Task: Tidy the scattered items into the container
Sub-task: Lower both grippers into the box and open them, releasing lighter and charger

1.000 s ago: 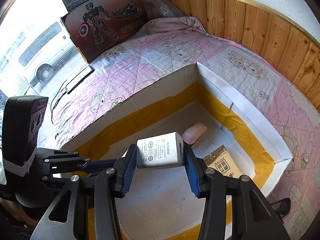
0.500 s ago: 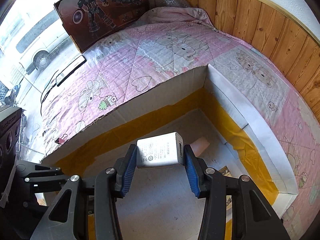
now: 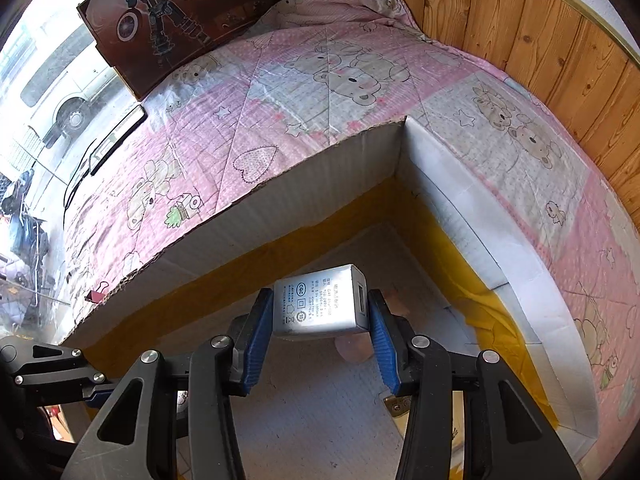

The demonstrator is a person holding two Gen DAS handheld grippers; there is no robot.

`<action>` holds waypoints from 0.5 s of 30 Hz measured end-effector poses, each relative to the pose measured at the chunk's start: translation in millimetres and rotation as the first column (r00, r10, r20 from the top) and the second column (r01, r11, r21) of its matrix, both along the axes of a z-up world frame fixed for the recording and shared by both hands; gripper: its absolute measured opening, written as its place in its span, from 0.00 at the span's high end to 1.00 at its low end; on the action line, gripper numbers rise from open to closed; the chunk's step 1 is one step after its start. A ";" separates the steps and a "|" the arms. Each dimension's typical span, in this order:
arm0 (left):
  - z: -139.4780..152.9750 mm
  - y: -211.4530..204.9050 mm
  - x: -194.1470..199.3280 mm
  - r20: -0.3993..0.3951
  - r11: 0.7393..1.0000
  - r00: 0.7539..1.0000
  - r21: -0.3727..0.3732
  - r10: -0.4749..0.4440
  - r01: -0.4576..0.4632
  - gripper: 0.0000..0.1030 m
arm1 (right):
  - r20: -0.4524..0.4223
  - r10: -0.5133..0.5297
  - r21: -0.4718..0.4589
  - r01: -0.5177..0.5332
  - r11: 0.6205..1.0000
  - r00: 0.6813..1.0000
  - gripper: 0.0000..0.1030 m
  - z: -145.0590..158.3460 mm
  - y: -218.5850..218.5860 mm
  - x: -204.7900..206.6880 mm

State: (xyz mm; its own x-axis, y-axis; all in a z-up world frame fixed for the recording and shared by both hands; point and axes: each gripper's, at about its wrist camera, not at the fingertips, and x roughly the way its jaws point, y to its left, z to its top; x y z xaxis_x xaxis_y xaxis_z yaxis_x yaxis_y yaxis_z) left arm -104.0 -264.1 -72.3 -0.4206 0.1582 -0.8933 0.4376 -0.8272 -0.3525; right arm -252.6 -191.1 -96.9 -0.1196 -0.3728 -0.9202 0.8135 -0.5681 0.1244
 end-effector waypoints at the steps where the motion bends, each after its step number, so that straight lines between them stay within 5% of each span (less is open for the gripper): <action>1: -0.1 -0.4 -0.8 0.001 1.000 1.000 -0.002 0.000 0.000 0.81 | 0.003 0.002 0.003 -0.003 1.000 1.000 0.54 -1.5 -1.1 -0.5; 10: -5.9 -3.8 -5.0 0.015 1.000 1.000 0.004 0.010 -0.010 0.80 | -0.001 0.015 0.027 -0.015 1.000 1.000 0.53 -13.4 -9.1 -5.2; 15: -4.5 0.4 -3.1 0.017 1.000 1.000 -0.021 0.006 -0.006 0.71 | 0.010 -0.022 0.000 0.022 1.000 1.000 0.52 -13.9 -2.9 -11.3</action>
